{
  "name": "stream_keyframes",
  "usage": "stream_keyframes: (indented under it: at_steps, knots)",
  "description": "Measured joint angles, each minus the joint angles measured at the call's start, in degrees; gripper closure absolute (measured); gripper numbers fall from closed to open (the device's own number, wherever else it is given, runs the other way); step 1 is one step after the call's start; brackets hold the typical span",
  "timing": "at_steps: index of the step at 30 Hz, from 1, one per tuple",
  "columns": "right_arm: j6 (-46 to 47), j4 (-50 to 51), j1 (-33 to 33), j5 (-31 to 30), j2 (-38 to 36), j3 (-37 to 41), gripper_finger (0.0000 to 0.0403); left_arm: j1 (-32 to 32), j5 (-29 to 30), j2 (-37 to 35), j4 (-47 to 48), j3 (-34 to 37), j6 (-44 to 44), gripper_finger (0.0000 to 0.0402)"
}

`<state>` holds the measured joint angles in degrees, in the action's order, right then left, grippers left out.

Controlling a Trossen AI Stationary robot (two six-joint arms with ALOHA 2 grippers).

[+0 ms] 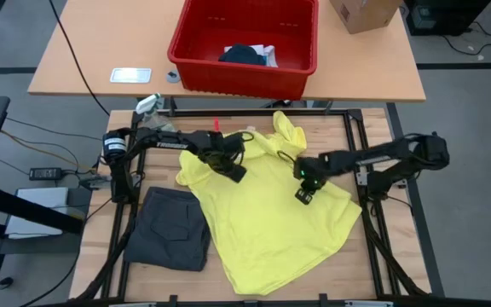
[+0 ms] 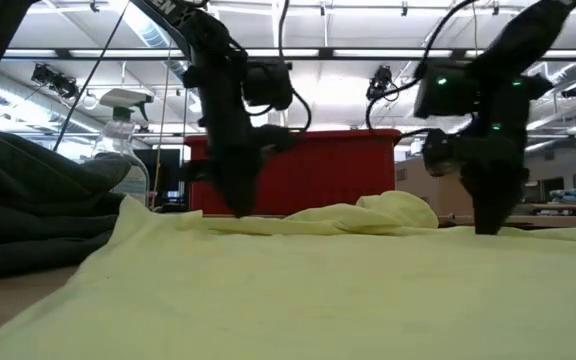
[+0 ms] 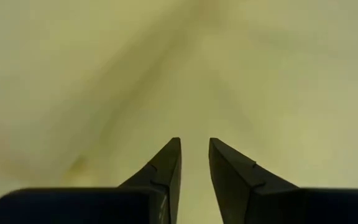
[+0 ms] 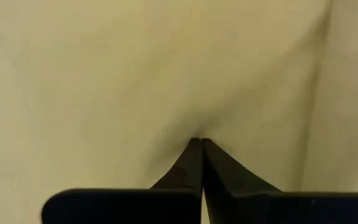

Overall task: Fold Laundry from Bin
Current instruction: Fold the yellow shirt

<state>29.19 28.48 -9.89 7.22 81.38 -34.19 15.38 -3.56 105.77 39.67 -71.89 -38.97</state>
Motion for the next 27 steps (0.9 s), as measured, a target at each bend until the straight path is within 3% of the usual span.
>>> stream_keyframes:
  at_steps: [4,6,10,12,16,22,27]
  knots:
    - [-5.7,1.47,-9.37,5.71,5.06,-0.82,0.0396,-0.67,-0.05,0.01,9.03,0.01,2.11,0.0315]
    - [-7.81,2.38,-14.62,4.28,5.57,-1.62,0.0397,-1.25,-0.01,-0.01,10.35,0.01,2.3,0.0315]
    - [-11.07,4.96,-24.15,-11.43,4.55,-6.27,0.0398,-2.7,-0.05,-0.01,8.73,0.01,2.33,0.0315]
    - [-13.48,8.17,-27.67,-15.35,4.13,-10.52,0.0398,-3.08,-0.07,0.29,7.2,0.01,2.32,0.0315]
    - [-17.23,15.25,-32.22,-9.15,4.47,-19.14,0.0397,-2.88,-0.07,0.4,6.81,0.01,2.74,0.0315]
    - [-16.63,22.04,-27.27,6.02,2.27,-22.32,0.0395,-0.7,1.2,0.4,10.3,0.01,6.86,0.0315]
    - [-9.76,17.2,-15.07,8.11,0.99,-17.43,0.0398,1.42,3.53,0.4,12.34,0.23,10.49,0.0315]
